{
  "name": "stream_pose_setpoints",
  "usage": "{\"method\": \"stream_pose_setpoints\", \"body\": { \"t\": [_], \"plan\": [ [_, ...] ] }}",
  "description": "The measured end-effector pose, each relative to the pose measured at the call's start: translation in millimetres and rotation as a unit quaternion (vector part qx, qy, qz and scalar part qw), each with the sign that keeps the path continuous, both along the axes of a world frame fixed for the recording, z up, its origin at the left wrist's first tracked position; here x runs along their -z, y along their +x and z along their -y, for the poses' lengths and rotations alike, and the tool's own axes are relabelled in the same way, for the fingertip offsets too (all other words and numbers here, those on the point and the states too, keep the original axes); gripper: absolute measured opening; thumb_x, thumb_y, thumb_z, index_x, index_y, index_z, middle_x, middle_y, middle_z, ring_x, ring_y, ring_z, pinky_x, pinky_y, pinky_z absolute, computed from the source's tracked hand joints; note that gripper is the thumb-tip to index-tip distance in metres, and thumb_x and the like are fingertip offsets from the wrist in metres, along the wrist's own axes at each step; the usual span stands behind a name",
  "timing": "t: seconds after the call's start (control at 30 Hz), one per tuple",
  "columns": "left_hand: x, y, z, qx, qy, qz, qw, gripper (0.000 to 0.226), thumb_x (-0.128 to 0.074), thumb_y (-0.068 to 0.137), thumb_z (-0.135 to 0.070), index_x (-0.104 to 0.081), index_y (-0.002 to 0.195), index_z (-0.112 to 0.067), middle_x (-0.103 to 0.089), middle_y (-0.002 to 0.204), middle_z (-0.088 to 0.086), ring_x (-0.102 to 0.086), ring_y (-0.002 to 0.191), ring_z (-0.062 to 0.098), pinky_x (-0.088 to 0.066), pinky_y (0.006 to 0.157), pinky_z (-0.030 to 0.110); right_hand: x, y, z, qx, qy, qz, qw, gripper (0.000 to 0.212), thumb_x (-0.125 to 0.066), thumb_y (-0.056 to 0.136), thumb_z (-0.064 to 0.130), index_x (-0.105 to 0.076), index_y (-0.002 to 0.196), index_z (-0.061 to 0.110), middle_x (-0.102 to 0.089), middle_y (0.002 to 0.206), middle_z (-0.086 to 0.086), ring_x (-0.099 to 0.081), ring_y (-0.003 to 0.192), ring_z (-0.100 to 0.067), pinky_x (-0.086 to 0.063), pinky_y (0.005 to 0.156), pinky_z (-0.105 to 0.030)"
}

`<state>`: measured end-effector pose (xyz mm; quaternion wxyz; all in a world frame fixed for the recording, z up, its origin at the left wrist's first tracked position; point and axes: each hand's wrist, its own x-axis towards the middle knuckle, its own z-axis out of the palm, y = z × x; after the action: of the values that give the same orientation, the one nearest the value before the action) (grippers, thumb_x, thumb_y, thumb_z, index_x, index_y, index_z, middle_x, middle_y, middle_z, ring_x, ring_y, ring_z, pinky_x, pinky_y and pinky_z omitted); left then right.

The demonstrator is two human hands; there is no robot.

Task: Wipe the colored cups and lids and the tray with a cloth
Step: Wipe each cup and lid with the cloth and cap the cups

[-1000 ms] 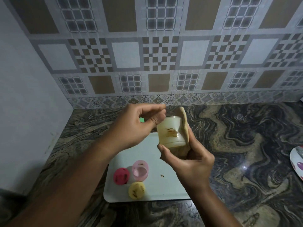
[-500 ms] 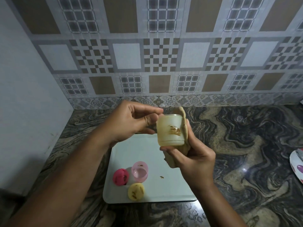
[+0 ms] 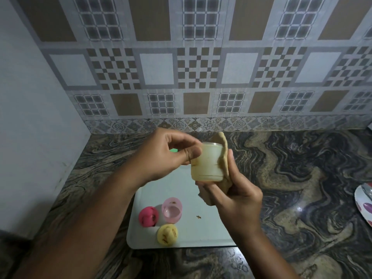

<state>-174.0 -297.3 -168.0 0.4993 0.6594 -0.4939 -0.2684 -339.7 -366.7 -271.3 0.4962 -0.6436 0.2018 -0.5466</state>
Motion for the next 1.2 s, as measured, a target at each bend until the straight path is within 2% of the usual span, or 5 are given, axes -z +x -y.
{"method": "stream_pose_setpoints", "body": {
  "t": [0.33, 0.47, 0.67, 0.9, 1.2],
  "plan": [
    [-7, -10, 2, -0.054, -0.019, 0.122, 0.991, 0.008, -0.079, 0.080, -0.035, -0.077, 0.086, -0.031, -0.075, 0.082, -0.012, -0.070, 0.081, 0.008, -0.057, 0.076, 0.029, 6, 0, 12, 0.069, -0.208, -0.072, 0.973, 0.069, -0.083, 0.081, 0.034, -0.056, 0.137, 0.005, -0.059, 0.140, -0.020, -0.063, 0.127, -0.030, -0.057, 0.100, -0.034],
    [-3, -4, -1, -0.040, -0.001, 0.040, 0.998, 0.023, -0.071, 0.083, -0.036, -0.077, 0.103, -0.026, -0.077, 0.095, -0.012, -0.072, 0.089, 0.006, -0.061, 0.078, 0.033, 10, 0, 8, 0.014, -0.019, -0.011, 1.000, 0.071, -0.085, 0.078, 0.040, -0.055, 0.142, 0.036, -0.068, 0.132, -0.014, -0.072, 0.108, -0.039, -0.061, 0.081, -0.058],
    [-4, -9, 2, -0.046, -0.013, 0.107, 0.993, 0.004, -0.077, 0.083, -0.023, -0.076, 0.083, -0.028, -0.074, 0.079, -0.011, -0.069, 0.078, 0.011, -0.058, 0.074, 0.030, 9, 2, 4, 0.109, -0.242, -0.087, 0.960, 0.073, -0.081, 0.083, 0.039, -0.054, 0.134, -0.007, -0.062, 0.134, -0.020, -0.071, 0.113, -0.030, -0.062, 0.089, -0.038],
    [-6, -9, 1, -0.025, -0.001, -0.020, 0.999, 0.024, -0.070, 0.079, -0.039, -0.078, 0.096, -0.025, -0.077, 0.092, -0.009, -0.073, 0.091, 0.010, -0.061, 0.079, 0.032, 0, 2, 1, 0.024, -0.030, 0.001, 0.999, 0.073, -0.084, 0.076, 0.031, -0.056, 0.141, 0.014, -0.076, 0.109, 0.018, -0.072, 0.077, -0.004, -0.064, 0.062, -0.040],
    [-9, -20, 2, -0.037, -0.021, 0.073, 0.996, 0.017, -0.072, 0.086, -0.036, -0.078, 0.096, -0.024, -0.076, 0.089, -0.011, -0.070, 0.086, 0.003, -0.058, 0.079, 0.026, 2, -2, 7, 0.099, -0.195, -0.072, 0.973, 0.070, -0.078, 0.087, 0.041, -0.053, 0.136, -0.003, -0.064, 0.133, -0.023, -0.072, 0.113, -0.024, -0.059, 0.090, -0.027]
  ]
}}
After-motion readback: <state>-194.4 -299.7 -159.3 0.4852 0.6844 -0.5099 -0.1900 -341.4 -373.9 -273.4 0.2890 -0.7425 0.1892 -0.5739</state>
